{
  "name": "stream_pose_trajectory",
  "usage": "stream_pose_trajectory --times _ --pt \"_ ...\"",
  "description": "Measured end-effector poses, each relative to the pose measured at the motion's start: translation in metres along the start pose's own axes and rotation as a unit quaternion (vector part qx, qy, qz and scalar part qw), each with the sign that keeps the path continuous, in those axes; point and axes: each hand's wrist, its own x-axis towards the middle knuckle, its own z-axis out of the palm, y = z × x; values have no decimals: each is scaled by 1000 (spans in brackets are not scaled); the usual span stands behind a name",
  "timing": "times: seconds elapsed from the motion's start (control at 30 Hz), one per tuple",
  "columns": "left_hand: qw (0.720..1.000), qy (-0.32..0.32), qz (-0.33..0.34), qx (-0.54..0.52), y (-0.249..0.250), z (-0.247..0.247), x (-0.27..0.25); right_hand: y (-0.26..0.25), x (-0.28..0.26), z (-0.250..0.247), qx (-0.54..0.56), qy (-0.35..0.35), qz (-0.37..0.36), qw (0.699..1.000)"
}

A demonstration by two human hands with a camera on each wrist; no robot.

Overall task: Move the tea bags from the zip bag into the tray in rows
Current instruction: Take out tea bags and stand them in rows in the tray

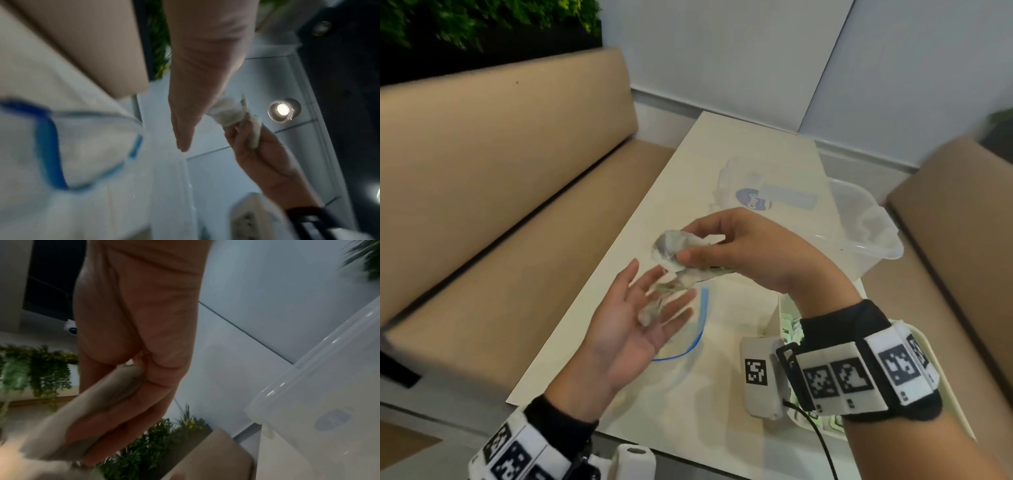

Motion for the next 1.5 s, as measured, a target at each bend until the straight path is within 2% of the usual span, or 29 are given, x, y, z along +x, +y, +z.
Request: stream_pose_trajectory --times 0.1,0.17,0.23,0.4,0.57,0.73,0.87,1.0,1.1,1.2,1.3,1.4,1.5 --pt "994 -40 -58 -83 0 15 -2 -1 0 7 -17 -22 -1 1000" --pt "991 -56 -84 -91 -3 17 -2 3 -2 13 -7 -39 20 999" --pt "987 -51 -115 -101 -8 15 -1 11 -4 16 -22 -50 37 998" --pt "982 -22 -139 -124 -27 13 3 29 -11 14 -62 -52 60 995" --pt "976 -28 -173 -126 -40 13 6 43 -25 1 -95 20 60 993" --pt "974 -9 -198 -105 -51 22 10 53 -38 -9 -106 53 71 990" --pt "986 -4 -165 -38 -53 30 12 43 -53 -28 -80 99 38 991" --pt "990 -39 -103 92 -53 37 20 22 -71 -51 -79 118 -1 990" --pt "971 -92 -54 215 -52 51 23 11 -80 -65 -70 133 -28 988" --pt "945 -142 -13 295 -52 66 21 5 -87 -76 -123 132 -50 982" --pt "936 -151 42 315 -54 79 20 3 -95 -85 -177 127 -65 974" --pt "937 -131 97 309 -58 87 20 7 -103 -90 -181 134 -81 971" --pt "938 -117 124 302 -62 91 21 16 -109 -95 -181 142 -84 970"
